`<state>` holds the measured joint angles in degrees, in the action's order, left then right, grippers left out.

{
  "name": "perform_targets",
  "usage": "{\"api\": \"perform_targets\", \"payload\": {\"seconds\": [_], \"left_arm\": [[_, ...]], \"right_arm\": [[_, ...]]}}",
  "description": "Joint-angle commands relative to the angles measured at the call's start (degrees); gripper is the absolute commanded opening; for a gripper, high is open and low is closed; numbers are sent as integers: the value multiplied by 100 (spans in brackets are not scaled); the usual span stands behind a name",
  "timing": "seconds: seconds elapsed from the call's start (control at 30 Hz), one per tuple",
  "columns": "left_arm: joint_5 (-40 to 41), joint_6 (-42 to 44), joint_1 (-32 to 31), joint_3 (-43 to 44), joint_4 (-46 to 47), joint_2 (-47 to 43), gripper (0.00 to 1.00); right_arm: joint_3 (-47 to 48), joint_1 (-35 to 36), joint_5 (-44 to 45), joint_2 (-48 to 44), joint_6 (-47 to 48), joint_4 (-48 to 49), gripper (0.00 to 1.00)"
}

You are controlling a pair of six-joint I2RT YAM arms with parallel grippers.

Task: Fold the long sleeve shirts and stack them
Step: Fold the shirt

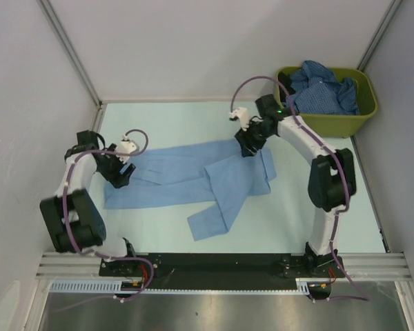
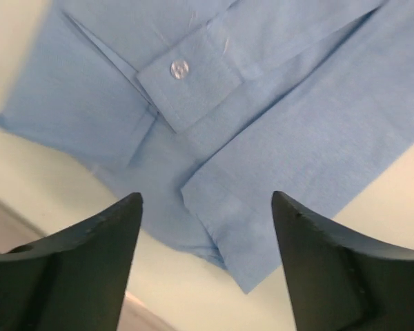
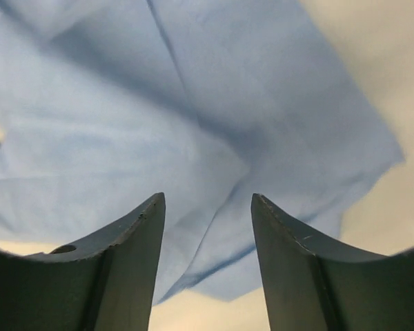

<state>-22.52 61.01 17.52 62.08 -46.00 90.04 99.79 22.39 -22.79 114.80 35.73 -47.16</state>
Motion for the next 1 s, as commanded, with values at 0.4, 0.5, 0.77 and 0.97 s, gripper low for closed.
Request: {"api": "perform_targets", "payload": {"seconds": [0.4, 0.5, 0.77, 0.97], "left_arm": [[-305, -1591, -6290, -1910, 924, -2502, 91], [70, -2181, -7232, -1919, 1549, -1667, 88], [670, -2094, -8009, -2033, 2165, -208, 85], [1048, -2181, -8054, -2034, 2236, 190, 35]], "right_arm": [[-3220, -533, -1193, -2779, -865, 137, 61], [-3202, -824, -1255, -2875, -1023, 110, 61], [-3202, -1132, -1193, -3324, -971, -74, 62], [-3176, -1176, -1210, -3324, -918, -92, 62]]}}
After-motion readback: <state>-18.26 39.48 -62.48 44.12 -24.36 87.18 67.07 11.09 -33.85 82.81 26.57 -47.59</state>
